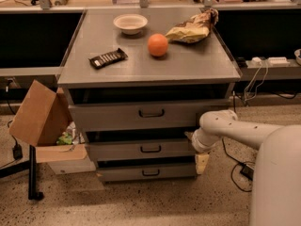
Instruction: Open middle drawer
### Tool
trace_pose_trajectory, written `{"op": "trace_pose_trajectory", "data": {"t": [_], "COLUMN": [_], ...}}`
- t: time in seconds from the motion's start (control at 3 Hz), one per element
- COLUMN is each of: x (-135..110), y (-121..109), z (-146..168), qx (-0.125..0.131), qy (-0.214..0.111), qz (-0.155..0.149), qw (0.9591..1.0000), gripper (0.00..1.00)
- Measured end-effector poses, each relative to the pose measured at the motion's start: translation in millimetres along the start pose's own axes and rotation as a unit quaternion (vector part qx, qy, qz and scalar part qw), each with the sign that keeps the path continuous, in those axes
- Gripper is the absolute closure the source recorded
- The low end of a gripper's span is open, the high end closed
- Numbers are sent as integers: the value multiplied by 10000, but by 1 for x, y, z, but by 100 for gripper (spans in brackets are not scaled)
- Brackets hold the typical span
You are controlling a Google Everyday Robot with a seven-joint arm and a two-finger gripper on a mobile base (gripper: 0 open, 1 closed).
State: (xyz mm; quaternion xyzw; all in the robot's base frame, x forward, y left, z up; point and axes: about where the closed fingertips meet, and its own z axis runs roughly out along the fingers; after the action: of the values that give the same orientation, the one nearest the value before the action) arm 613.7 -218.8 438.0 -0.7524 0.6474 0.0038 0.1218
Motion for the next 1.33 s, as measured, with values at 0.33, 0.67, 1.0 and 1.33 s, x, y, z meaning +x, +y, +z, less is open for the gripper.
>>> {"op": "trace_pose_trajectory", "data": {"t": [0.33, 0.67, 1.0, 1.33], "x": [-1, -8, -10, -11], "y": [-10, -5, -1, -3], "z": [21, 37, 42, 37], "qx": [-65, -241, -345, -344], "qy": [-74, -34, -24, -24], "qz": [-69, -185, -220, -220], "qw": [9999, 9995, 9992, 9992], "gripper": [2, 24, 47, 78]}}
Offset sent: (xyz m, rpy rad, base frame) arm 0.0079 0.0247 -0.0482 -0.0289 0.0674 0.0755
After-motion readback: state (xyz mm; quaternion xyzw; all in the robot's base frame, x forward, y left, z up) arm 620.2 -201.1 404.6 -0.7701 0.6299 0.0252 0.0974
